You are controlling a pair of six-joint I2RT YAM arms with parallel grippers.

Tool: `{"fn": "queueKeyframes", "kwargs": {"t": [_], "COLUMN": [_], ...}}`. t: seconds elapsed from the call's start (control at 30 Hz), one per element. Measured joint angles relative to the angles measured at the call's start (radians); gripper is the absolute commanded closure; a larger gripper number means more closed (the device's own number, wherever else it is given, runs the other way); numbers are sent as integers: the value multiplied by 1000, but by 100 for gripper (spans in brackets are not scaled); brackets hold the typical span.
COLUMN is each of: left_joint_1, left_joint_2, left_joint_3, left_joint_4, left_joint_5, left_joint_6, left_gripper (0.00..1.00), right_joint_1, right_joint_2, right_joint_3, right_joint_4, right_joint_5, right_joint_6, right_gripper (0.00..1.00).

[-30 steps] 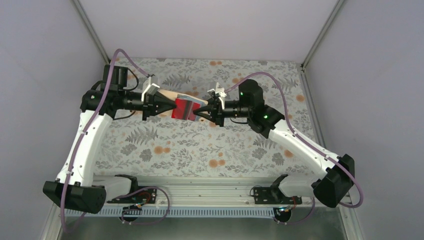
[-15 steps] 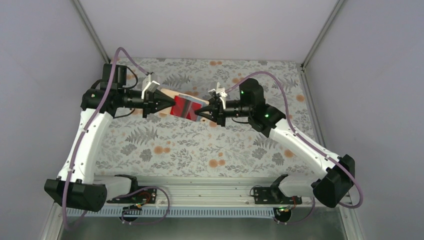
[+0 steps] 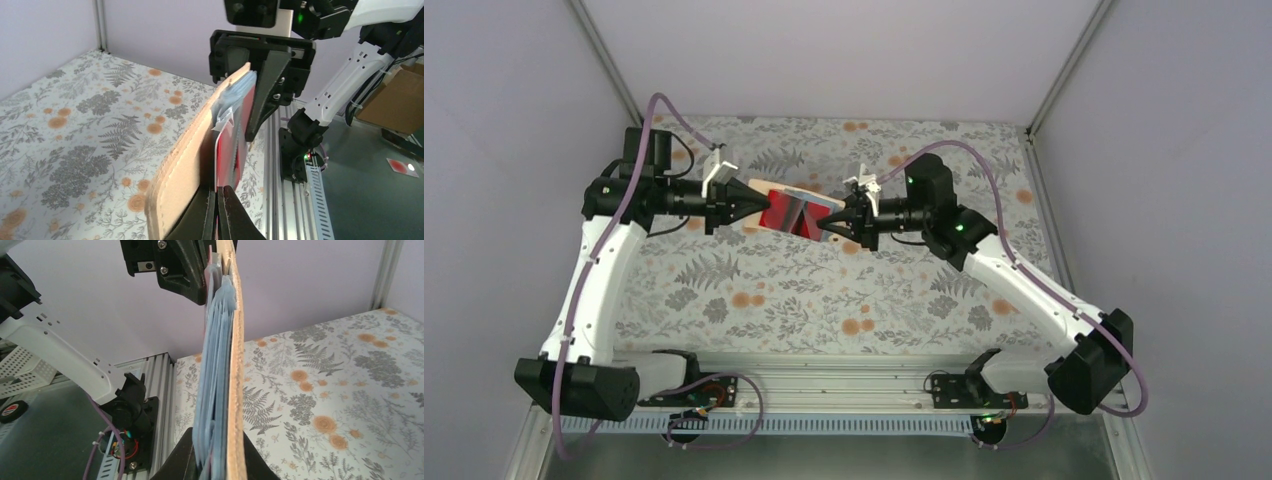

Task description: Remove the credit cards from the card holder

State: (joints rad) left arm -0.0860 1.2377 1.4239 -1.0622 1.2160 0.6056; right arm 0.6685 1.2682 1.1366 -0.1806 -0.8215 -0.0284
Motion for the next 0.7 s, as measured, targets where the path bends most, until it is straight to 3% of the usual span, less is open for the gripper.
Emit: {"fn": "queueKeyframes", "kwargs": {"t": [0.1,0.3,0.5,0.7], "left_joint_1": [-10,-37,-47,-49], "left_joint_2": [-31,-23,-33,-37], "left_joint_3": [-40,-60,-82,-79], "left_joint_4": [35,77,85,64], "left_joint_5": [1,-27,-35,-48], "left_joint_6": [-23,-47,-44,-30], "left_gripper": [97,80,78,64], "right_joint_1": [0,-4,-4,-4], "right_joint_2": [20,46,68,75], "right_joint_3": [13,31,50,59], "right_joint_4": [-8,-23,-39,-55], "right_joint_5": [-25,-47,-68,-74], "right_joint_6": [1,1,-4,-30], "right_gripper": [96,96,96,96]}}
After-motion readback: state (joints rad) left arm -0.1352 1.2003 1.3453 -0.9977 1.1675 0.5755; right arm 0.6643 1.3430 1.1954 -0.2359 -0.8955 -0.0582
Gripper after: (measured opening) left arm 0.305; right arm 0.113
